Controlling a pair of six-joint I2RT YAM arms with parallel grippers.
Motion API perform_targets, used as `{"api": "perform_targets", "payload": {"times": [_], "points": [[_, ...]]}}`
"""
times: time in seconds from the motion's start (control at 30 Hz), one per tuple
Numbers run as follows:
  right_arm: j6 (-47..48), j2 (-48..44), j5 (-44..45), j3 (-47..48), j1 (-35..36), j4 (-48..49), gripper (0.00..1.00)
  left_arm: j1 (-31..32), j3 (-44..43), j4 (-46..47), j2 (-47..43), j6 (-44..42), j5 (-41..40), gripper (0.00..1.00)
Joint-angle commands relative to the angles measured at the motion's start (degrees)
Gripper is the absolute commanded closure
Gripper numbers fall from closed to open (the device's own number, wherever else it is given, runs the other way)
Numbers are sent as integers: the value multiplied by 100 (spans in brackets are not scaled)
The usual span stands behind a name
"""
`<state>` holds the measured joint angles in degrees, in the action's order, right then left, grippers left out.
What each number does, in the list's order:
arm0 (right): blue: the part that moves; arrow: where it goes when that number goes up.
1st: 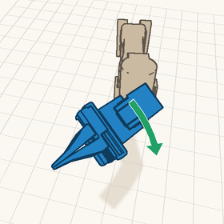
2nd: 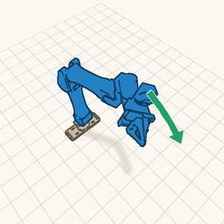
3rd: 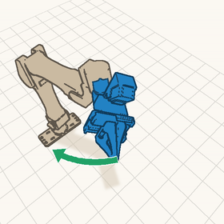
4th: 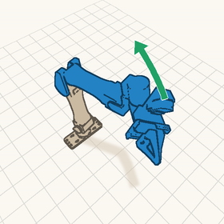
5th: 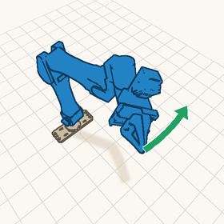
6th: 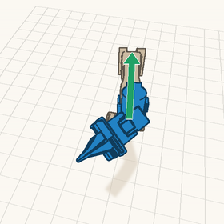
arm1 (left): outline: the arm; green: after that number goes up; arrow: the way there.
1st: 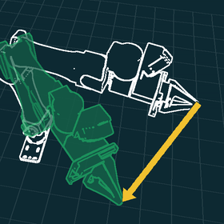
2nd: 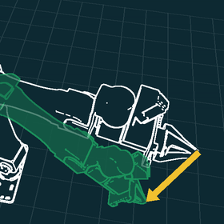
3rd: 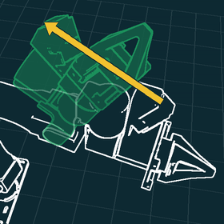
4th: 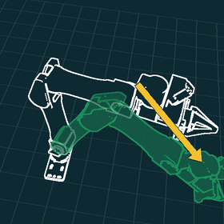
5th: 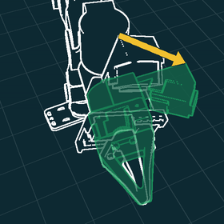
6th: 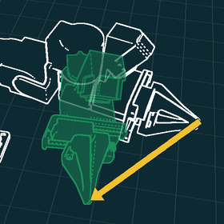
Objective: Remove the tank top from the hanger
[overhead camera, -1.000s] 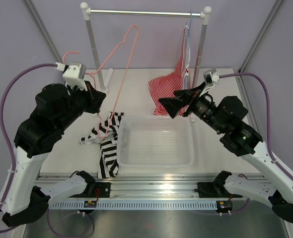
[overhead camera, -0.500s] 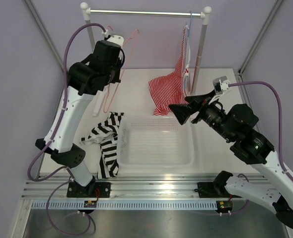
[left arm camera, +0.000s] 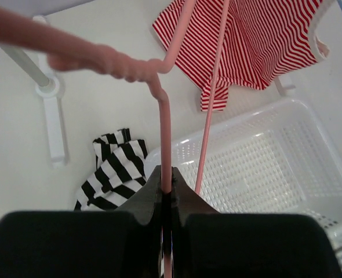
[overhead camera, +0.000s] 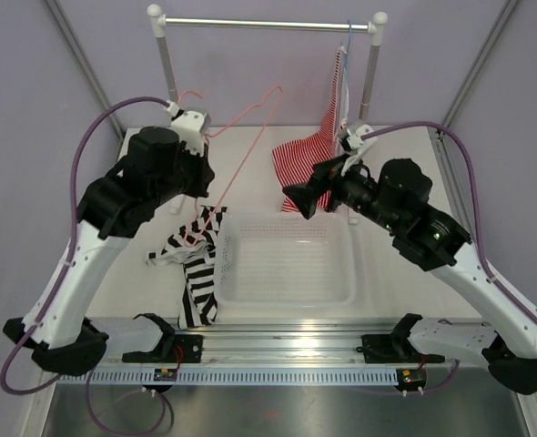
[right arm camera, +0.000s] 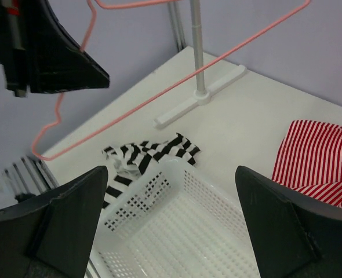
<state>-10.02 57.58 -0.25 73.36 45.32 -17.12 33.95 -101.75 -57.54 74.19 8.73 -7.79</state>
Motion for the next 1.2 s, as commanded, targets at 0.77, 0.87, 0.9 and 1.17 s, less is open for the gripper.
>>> {"api": "perform_targets", "payload": {"times": [0.77, 0.87, 0.9, 1.17], "points": [[5115, 2283, -1478, 1927, 1198, -617, 5, 6, 2564, 155, -2532, -82, 3134, 100], [5273, 2415, -1469, 1936, 1216, -599, 26, 6, 2748, 304, -2690, -117, 3310, 100], [5282, 2442, -1478, 1945, 1216, -625, 36, 6, 2749, 348, -2743, -100, 3319, 99], [5353, 2240, -1434, 1313, 1401, 253, 100, 6, 2635, 428, -2867, -38, 3205, 96]]}}
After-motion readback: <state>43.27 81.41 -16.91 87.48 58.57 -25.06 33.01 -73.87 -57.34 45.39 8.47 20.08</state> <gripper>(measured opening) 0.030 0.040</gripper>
